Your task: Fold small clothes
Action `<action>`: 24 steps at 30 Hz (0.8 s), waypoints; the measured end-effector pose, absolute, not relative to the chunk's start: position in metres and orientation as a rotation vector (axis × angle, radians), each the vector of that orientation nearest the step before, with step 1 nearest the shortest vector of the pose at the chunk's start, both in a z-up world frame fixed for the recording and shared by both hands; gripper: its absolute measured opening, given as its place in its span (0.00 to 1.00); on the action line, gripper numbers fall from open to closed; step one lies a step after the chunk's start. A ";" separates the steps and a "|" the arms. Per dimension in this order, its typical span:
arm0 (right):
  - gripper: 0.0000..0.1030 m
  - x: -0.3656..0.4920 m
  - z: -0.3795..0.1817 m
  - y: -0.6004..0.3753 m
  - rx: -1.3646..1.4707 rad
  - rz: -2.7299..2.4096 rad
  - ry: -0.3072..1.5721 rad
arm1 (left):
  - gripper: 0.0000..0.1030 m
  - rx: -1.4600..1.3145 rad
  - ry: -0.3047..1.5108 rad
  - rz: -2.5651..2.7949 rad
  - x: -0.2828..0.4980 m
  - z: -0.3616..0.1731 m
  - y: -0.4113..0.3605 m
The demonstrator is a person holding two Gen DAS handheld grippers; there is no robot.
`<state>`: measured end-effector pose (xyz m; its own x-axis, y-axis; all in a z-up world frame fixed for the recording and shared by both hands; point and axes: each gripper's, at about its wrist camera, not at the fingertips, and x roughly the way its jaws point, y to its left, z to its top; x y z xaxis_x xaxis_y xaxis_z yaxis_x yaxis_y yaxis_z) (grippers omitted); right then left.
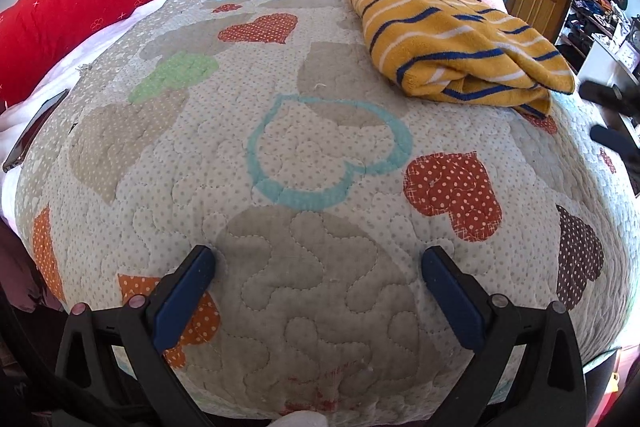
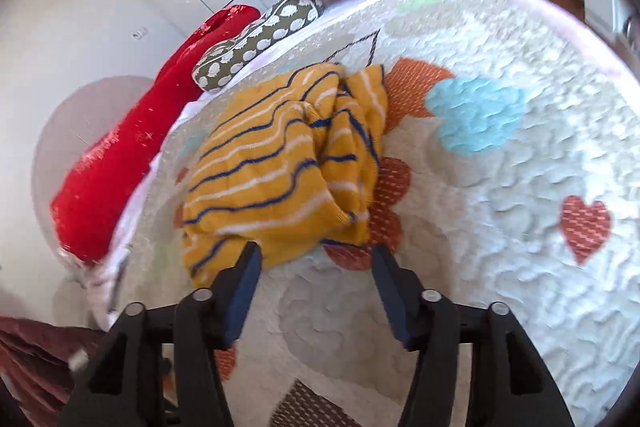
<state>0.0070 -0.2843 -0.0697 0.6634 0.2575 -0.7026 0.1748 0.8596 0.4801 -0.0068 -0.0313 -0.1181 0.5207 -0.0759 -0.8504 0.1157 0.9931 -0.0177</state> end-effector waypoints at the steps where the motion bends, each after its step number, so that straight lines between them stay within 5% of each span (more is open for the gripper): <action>1: 0.69 -0.006 -0.068 -0.282 0.497 0.019 0.846 | 1.00 0.042 1.015 -0.117 -0.007 -0.118 -0.031; 12: 0.74 -0.035 -0.088 -0.272 0.306 -0.115 0.905 | 1.00 0.044 1.042 -0.137 -0.004 -0.118 -0.028; 24: 0.97 -0.035 -0.105 -0.251 0.213 -0.141 0.965 | 1.00 0.051 1.031 -0.132 -0.007 -0.120 -0.027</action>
